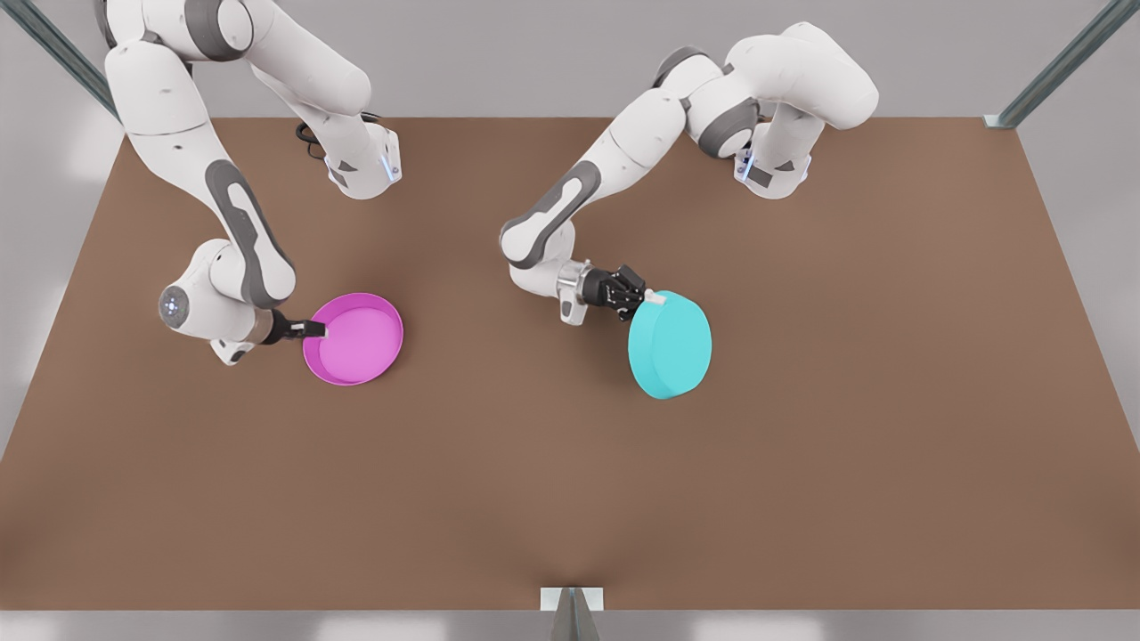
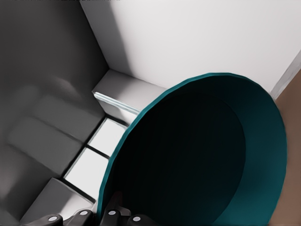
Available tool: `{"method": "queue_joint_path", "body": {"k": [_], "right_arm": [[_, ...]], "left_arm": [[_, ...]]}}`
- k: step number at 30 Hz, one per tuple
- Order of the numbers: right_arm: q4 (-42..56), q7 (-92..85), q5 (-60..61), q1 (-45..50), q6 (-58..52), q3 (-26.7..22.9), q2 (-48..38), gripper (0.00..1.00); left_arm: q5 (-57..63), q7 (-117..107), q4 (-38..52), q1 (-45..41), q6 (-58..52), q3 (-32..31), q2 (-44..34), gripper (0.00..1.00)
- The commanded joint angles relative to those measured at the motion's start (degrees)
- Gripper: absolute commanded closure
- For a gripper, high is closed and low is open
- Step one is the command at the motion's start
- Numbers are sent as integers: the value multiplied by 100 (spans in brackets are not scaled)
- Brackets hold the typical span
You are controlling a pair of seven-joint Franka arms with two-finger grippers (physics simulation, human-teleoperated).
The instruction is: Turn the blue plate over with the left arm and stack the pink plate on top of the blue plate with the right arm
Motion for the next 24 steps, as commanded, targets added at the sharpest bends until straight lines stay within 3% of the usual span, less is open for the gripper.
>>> {"method": "queue_joint_path", "body": {"k": [1,8,11,13,14,15,16,24], "right_arm": [[4,-53,0,-14,9,0,47,0],[30,-185,0,-76,62,0,179,0],[30,-273,0,-76,53,0,179,32],[39,-281,0,-58,44,0,196,40],[39,-281,0,-41,18,0,205,42],[39,-360,0,-49,9,0,205,48],[48,-378,0,-50,9,0,231,49],[83,-492,0,-41,0,0,249,79]], "left_arm": [[-122,-30,-1,-66,18,1,31,79],[-227,-302,17,-189,-61,1,251,79],[-262,-294,43,-198,-53,1,251,79],[-306,-294,43,-198,-44,1,260,79],[-350,-294,43,-198,-44,1,260,52],[-386,-294,43,-207,-44,-7,295,9],[-429,-302,43,-268,-44,-7,330,0],[-684,-346,509,-365,-61,-7,585,0]]}}
